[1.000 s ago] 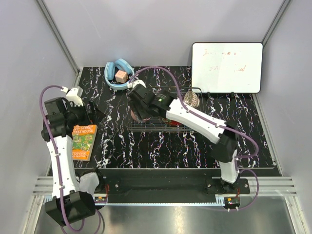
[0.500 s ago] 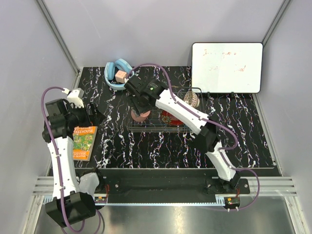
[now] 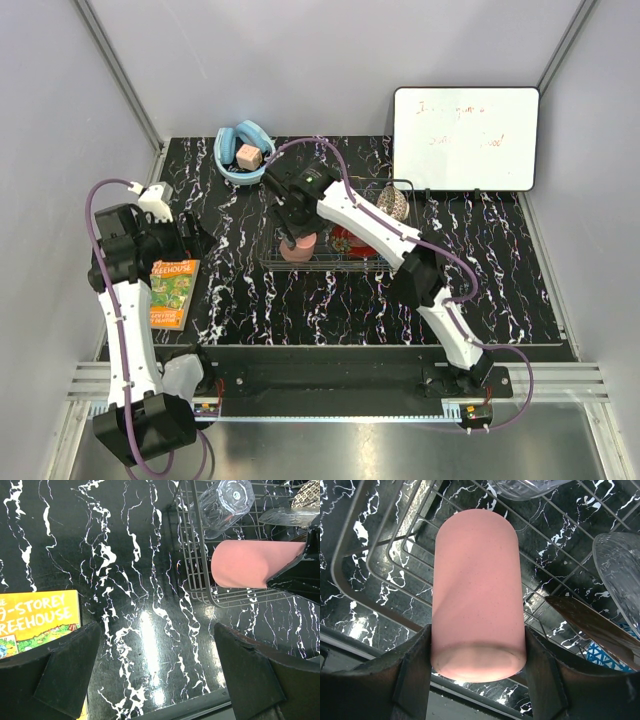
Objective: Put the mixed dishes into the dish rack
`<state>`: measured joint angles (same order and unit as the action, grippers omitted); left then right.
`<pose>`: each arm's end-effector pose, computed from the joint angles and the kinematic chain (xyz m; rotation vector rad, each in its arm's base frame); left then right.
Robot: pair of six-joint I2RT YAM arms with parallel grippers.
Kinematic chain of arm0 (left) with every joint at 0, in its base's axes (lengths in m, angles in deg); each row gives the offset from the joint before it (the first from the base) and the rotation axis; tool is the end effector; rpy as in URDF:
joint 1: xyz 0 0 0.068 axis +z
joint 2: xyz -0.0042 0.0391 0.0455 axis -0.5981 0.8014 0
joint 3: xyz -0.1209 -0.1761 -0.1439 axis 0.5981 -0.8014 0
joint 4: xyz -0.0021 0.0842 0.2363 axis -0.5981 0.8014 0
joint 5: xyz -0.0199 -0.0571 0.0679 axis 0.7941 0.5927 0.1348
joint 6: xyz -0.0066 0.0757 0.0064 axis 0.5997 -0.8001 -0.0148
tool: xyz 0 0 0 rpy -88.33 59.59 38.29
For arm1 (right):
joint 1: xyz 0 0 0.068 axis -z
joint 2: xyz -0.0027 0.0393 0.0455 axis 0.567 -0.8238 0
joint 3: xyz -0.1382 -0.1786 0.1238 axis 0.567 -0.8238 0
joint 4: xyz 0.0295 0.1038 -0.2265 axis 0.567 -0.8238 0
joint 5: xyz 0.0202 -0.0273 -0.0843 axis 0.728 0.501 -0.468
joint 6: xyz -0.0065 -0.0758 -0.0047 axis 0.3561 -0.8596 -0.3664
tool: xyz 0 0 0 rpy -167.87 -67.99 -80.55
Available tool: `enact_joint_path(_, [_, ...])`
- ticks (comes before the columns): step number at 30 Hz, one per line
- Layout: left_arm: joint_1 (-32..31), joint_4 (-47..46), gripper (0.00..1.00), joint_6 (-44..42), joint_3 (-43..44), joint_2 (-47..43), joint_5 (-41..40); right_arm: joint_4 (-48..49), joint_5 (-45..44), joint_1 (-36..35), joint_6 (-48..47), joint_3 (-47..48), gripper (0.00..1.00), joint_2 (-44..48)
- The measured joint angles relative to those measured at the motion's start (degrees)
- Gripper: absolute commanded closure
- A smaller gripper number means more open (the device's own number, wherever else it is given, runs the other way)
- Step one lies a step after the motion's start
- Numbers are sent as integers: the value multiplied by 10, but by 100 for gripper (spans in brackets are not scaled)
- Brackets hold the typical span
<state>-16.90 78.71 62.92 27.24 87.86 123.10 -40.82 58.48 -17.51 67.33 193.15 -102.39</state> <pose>0.1947 0.0318 0.2990 0.0044 2.1876 -0.4421 0.2918 0.3612 0.2552 -0.9015 2.5965 0.1426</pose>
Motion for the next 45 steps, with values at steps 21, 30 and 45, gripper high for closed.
enact_joint_path(21, [0, -20, 1, 5, -21, -14, -10, 11, 11, 5, -21, 40, 0, -50])
enact_joint_path(30, [0, -26, 1, 10, -30, -14, -10, 10, 5, 2, -21, 47, 0, -49])
enact_joint_path(45, [0, -26, 1, 10, -29, -23, -10, 14, 4, -32, -21, -11, 0, 154])
